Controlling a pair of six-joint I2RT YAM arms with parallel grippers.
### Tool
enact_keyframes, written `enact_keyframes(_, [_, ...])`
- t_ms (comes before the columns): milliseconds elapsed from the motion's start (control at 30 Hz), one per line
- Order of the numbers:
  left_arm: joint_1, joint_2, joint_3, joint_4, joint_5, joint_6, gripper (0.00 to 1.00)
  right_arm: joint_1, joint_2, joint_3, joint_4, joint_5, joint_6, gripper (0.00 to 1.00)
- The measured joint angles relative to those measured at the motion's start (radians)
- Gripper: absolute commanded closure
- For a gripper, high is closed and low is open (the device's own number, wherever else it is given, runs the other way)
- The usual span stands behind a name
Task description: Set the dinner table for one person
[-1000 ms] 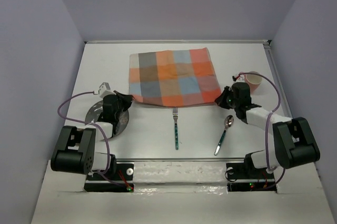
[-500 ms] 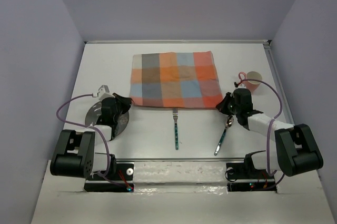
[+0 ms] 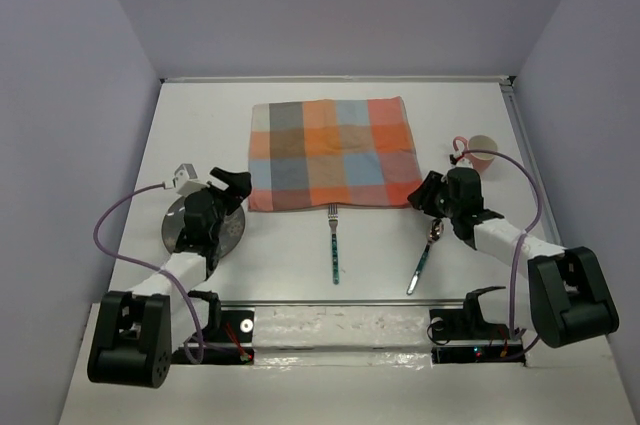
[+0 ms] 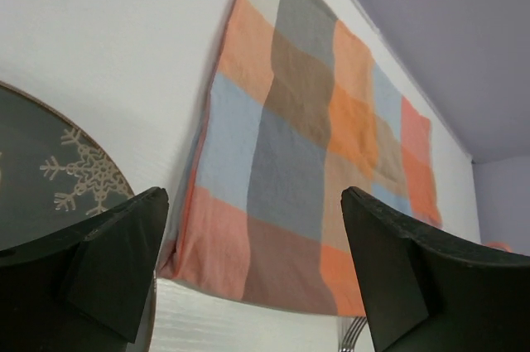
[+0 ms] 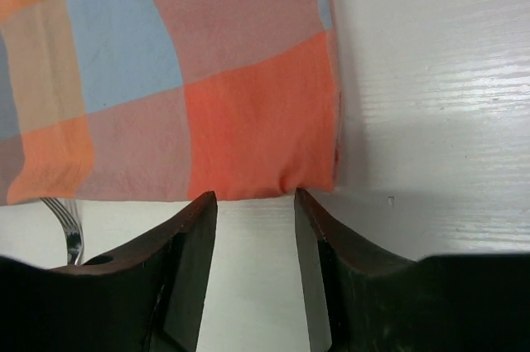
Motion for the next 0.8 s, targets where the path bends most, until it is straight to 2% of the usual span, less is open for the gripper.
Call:
enact_keyframes(133, [0.000,-0.117,0.000,-0.034,-0.002,-0.003,0.01,0.000,-0.043,0.000,-0.037,0.005,0.000,0.34])
enact_keyframes(367, [-0.016,-0.291,0.040,-0.116,0.013,-0.023,0.01,0.007,-0.161,0.030,-0.122,-0.005,-0.012,0.24])
enact_keyframes(600, [-0.027,-0.444,0.208,-0.245,0.053,-0.009,0.01,0.085,-0.195,0.092,-0.150,-0.008,-0.012,0.26])
enact_keyframes(733, [-0.027,-0.489,0.333,-0.328,0.087,0.048,0.01,0.213,-0.154,0.150,-0.153,0.017,0.000,0.27])
enact_keyframes(800, [-0.027,-0.486,0.410,-0.385,0.114,0.100,0.01,0.326,-0.089,0.206,-0.148,0.031,0.007,0.29])
